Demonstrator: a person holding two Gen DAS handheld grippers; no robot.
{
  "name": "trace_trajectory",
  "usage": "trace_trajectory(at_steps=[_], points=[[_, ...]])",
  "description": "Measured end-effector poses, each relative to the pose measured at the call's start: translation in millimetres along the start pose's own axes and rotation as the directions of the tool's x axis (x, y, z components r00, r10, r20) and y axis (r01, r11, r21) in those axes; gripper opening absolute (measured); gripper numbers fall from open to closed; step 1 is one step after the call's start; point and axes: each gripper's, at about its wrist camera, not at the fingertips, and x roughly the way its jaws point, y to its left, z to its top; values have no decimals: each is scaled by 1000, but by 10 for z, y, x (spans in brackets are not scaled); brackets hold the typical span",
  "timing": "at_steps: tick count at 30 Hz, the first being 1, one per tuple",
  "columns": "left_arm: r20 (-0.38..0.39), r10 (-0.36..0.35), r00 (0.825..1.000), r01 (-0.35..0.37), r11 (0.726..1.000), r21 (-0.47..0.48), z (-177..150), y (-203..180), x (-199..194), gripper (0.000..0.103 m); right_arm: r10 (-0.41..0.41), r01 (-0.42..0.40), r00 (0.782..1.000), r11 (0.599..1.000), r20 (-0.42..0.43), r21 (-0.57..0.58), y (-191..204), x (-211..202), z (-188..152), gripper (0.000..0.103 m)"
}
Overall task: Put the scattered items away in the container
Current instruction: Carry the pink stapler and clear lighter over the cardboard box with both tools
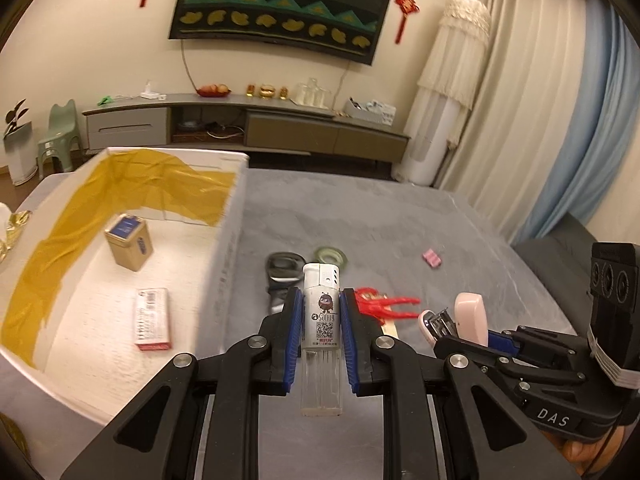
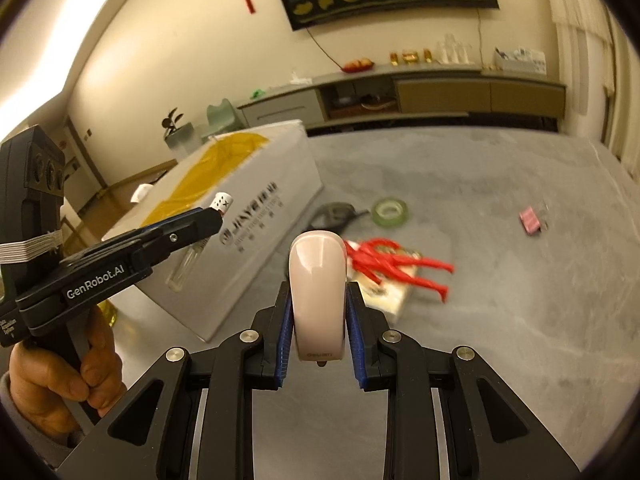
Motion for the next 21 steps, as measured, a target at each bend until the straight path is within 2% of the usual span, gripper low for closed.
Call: trace_trajectory(at_steps=[8,21], points=[[58,14,998,-11,998,-54,80,296,-282,20,9,-3,997,996,77,-90,454,-25,193,26],[139,36,990,-14,988,-152,218,836,-721,20,92,-76,991,986,101,-147,1164,46,389,26]])
